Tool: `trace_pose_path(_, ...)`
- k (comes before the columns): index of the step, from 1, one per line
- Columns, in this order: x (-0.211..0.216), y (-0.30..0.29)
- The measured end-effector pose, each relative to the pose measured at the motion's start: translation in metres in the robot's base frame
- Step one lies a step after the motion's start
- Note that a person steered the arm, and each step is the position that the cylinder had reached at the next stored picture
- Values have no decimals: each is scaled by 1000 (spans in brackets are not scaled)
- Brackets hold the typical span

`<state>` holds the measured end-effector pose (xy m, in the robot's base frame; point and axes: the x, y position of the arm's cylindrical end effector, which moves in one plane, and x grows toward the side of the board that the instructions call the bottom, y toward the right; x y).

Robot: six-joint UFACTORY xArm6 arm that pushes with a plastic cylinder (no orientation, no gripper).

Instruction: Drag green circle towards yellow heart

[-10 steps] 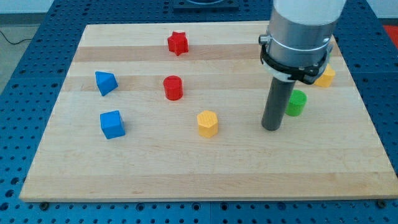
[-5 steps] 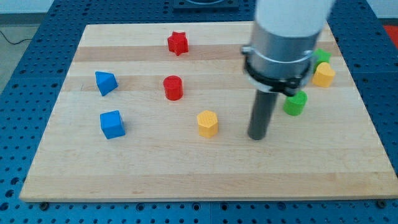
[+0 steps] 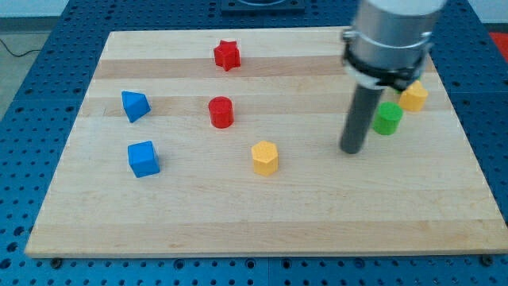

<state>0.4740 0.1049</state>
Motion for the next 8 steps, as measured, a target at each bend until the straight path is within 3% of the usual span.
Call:
trace_pose_path(1,-18,-6)
trace_pose_path(4,-25,117)
trace_pose_path(5,-24,125)
trace_pose_path(6,21,61)
trace_pose_path(7,33,-26)
trace_pose_path(8,-23,-54)
